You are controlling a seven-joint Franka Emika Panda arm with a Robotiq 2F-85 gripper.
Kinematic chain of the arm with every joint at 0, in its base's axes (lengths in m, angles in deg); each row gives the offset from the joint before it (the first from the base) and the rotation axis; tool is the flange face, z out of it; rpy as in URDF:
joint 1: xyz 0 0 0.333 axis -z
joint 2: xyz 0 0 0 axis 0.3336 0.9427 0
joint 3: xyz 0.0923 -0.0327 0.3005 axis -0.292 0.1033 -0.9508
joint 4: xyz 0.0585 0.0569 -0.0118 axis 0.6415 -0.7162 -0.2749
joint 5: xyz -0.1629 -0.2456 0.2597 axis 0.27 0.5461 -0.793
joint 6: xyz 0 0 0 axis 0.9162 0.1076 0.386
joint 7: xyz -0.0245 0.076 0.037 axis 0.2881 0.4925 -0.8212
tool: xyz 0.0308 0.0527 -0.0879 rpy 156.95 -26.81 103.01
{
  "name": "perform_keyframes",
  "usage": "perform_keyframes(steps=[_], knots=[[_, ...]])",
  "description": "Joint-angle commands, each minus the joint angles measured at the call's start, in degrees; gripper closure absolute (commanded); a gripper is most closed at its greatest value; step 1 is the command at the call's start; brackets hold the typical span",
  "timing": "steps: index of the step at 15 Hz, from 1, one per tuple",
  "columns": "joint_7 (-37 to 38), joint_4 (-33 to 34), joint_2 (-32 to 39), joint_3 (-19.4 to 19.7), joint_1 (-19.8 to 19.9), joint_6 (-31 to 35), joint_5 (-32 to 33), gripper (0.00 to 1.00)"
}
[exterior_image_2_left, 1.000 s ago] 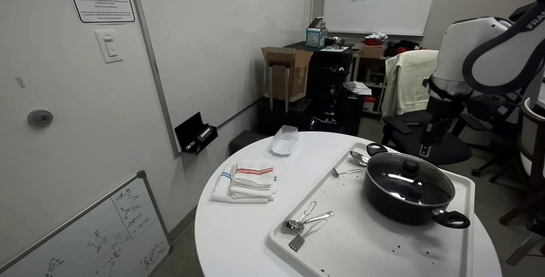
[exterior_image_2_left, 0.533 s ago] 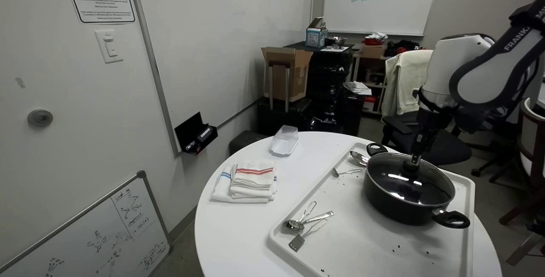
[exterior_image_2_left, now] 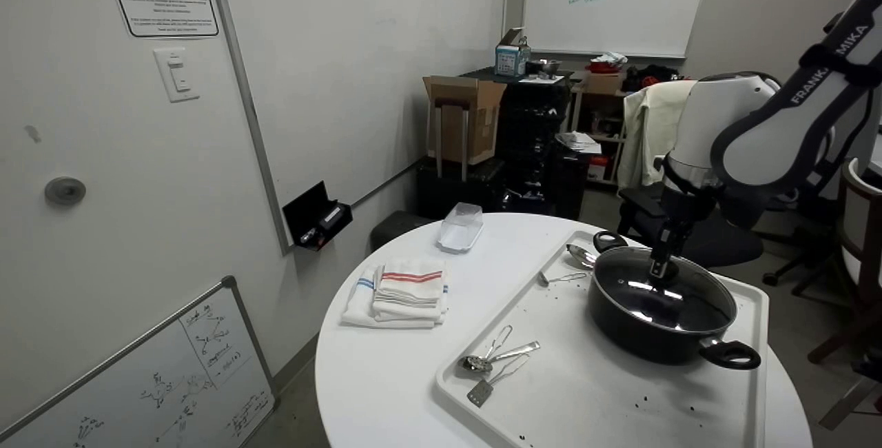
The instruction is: Remove the lid from the pot
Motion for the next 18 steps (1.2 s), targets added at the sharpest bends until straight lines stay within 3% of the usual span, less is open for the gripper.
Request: perform_keyframes(steps=[1,2,5,9,10,18], knots=[[-2.25,1.69,2.2,-1.26,1.37,1.4,-1.17,0.0],[-2.42,1.79,2.37,-1.46,1.56,1.4,-1.19,0.23],[-2.98,1.87,2.5,-1.74,1.85,1.54,-1.09,0.4],[-2.89,1.76,2.14,-1.45,1.86,1.51,-0.88,0.72],[-2.9,1.58,1.88,-1.39,1.88,1.49,-0.81,0.75],[-3.31,-2.35,-3.88,-0.98,1.39,-0.01,-0.01,0.75]])
